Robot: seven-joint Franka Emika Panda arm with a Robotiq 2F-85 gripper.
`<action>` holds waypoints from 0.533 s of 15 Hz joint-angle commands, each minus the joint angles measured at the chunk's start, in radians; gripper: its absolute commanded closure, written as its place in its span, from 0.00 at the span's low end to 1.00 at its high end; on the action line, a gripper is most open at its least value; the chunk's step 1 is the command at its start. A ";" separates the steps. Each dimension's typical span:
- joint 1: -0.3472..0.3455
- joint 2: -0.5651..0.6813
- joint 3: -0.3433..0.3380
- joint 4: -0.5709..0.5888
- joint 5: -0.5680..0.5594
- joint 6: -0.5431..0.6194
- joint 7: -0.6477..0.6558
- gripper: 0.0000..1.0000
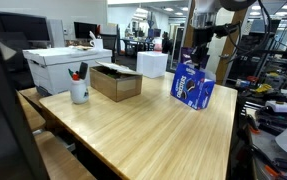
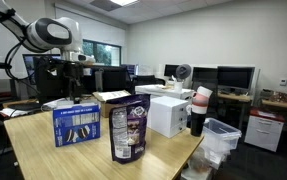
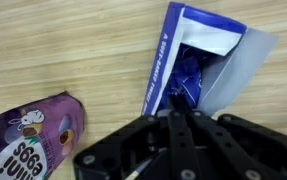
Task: Remove the blue packet from the blue box and place it on the counter
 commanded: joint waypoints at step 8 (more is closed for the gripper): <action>0.020 0.029 -0.025 -0.011 0.071 -0.021 -0.028 0.97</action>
